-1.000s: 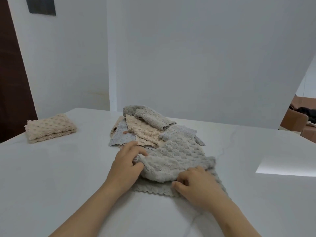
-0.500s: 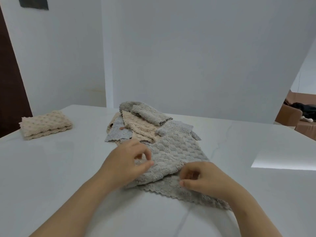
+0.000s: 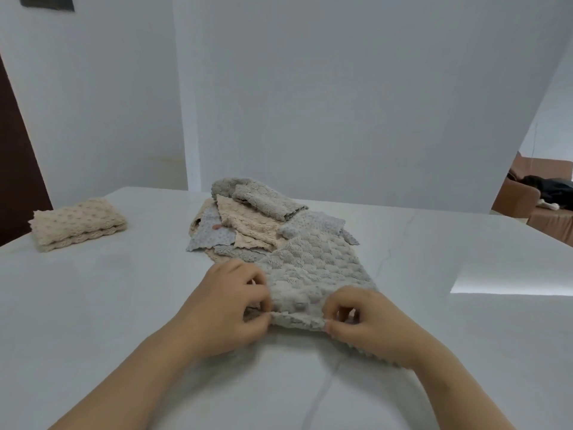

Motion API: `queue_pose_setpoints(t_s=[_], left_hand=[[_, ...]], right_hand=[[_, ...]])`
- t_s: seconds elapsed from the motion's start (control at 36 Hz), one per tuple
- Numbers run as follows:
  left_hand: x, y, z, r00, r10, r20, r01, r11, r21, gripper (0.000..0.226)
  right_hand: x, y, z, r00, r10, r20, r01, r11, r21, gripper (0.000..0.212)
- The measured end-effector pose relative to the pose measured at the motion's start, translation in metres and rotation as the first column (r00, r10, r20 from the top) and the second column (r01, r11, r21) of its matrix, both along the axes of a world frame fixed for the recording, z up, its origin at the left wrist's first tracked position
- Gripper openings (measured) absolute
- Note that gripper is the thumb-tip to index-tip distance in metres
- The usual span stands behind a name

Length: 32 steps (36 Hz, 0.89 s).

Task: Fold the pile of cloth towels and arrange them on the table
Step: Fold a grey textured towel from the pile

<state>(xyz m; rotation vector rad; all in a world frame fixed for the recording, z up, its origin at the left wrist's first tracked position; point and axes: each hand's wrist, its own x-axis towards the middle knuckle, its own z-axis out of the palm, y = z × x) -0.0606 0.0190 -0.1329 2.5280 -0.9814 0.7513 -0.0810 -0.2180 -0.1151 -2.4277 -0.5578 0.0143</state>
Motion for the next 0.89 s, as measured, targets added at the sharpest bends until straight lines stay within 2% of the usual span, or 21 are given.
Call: queue_pose_setpoints(t_s=[0.03, 0.08, 0.11, 0.17, 0.22, 0.25, 0.31, 0.33, 0.36, 0.39, 0.42, 0.44, 0.47, 0.5, 0.53, 0.58, 0.64, 0.67, 0.75, 0.81, 0.89], left_hand=[[-0.003, 0.001, 0.006, 0.997, -0.023, -0.079, 0.020, 0.999, -0.031, 0.012], [-0.011, 0.001, 0.017, 0.934, -0.052, -0.354, 0.028, 0.997, -0.073, 0.012], [-0.014, 0.002, 0.020, 0.864, -0.051, -0.500, 0.016, 0.997, -0.074, 0.012], [-0.017, 0.003, 0.023, 0.712, -0.004, -0.702, 0.031, 0.999, 0.026, 0.014], [-0.019, 0.003, 0.024, 0.589, 0.054, -0.806, 0.068, 0.991, 0.117, 0.008], [-0.019, 0.004, 0.025, 0.532, 0.052, -0.845, 0.074, 0.991, 0.108, 0.010], [-0.019, 0.007, 0.028, 0.416, -0.035, -0.909, 0.017, 0.999, -0.030, 0.017], [-0.019, 0.006, 0.030, 0.406, -0.097, -0.908, -0.049, 0.991, -0.128, 0.019], [-0.018, 0.005, 0.029, 0.462, -0.149, -0.874, -0.126, 0.965, -0.231, 0.019], [-0.014, 0.003, 0.025, 0.568, -0.155, -0.808, -0.212, 0.921, -0.326, 0.016], [-0.009, 0.002, 0.019, 0.696, -0.096, -0.711, -0.275, 0.880, -0.387, 0.011], [-0.005, 0.000, 0.013, 0.803, 0.032, -0.595, -0.324, 0.861, -0.392, 0.010], [-0.001, -0.001, 0.007, 0.854, 0.173, -0.490, -0.372, 0.862, -0.345, 0.008], [0.002, -0.001, 0.001, 0.867, 0.278, -0.415, -0.407, 0.874, -0.266, 0.008], [0.005, 0.000, -0.005, 0.859, 0.345, -0.377, -0.428, 0.889, -0.161, 0.020], [0.012, 0.002, -0.017, 0.808, 0.445, -0.385, -0.457, 0.887, 0.067, 0.040], [0.015, 0.003, -0.021, 0.769, 0.496, -0.404, -0.476, 0.865, 0.158, 0.041], [0.016, 0.002, -0.021, 0.768, 0.483, -0.421, -0.478, 0.869, 0.125, 0.036], [0.016, 0.000, -0.020, 0.808, 0.375, -0.455, -0.464, 0.880, -0.099, 0.014], [0.016, 0.001, -0.021, 0.844, 0.339, -0.416, -0.446, 0.874, -0.193, 0.031], [0.016, -0.002, -0.020, 0.932, 0.354, -0.075, -0.362, 0.922, -0.139, 0.048]], right_hand=[[-0.003, -0.001, 0.005, 0.997, 0.006, -0.073, 0.000, 0.996, 0.089, 0.018], [-0.007, -0.003, 0.011, 0.976, 0.055, -0.209, -0.022, 0.987, 0.157, 0.013], [-0.008, -0.002, 0.012, 0.965, 0.083, -0.251, -0.050, 0.989, 0.136, 0.014], [-0.009, 0.001, 0.011, 0.943, 0.120, -0.312, -0.110, 0.993, 0.048, 0.018], [-0.010, 0.003, 0.010, 0.921, 0.141, -0.362, -0.146, 0.989, 0.013, 0.018], [-0.011, 0.003, 0.012, 0.910, 0.149, -0.386, -0.149, 0.988, 0.030, 0.018], [-0.012, 0.001, 0.015, 0.886, 0.165, -0.433, -0.122, 0.985, 0.124, 0.015], [-0.012, 0.000, 0.015, 0.887, 0.153, -0.436, -0.075, 0.979, 0.191, 0.013], [-0.010, 0.000, 0.015, 0.911, 0.107, -0.399, -0.005, 0.968, 0.250, 0.012], [-0.007, -0.001, 0.012, 0.949, 0.017, -0.314, 0.073, 0.959, 0.273, 0.010], [-0.002, -0.002, 0.007, 0.976, -0.098, -0.194, 0.147, 0.956, 0.254, 0.009], [0.004, -0.003, 0.000, 0.978, -0.197, -0.061, 0.206, 0.959, 0.195, 0.009], [0.009, -0.003, -0.005, 0.966, -0.256, 0.041, 0.249, 0.961, 0.121, 0.009], [0.013, -0.004, -0.011, 0.956, -0.275, 0.106, 0.272, 0.961, 0.046, 0.012], [0.018, -0.006, -0.017, 0.953, -0.271, 0.138, 0.277, 0.961, -0.025, 0.019], [0.025, -0.009, -0.028, 0.955, -0.253, 0.155, 0.277, 0.948, -0.159, 0.028], [0.028, -0.008, -0.030, 0.951, -0.260, 0.167, 0.294, 0.928, -0.229, 0.028], [0.028, -0.007, -0.031, 0.949, -0.265, 0.172, 0.301, 0.923, -0.240, 0.027], [0.028, -0.004, -0.031, 0.945, -0.261, 0.196, 0.306, 0.917, -0.255, 0.026], [0.028, -0.003, -0.032, 0.945, -0.260, 0.200, 0.307, 0.915, -0.261, 0.026], [0.028, -0.002, -0.033, 0.946, -0.260, 0.194, 0.304, 0.919, -0.250, 0.027]])
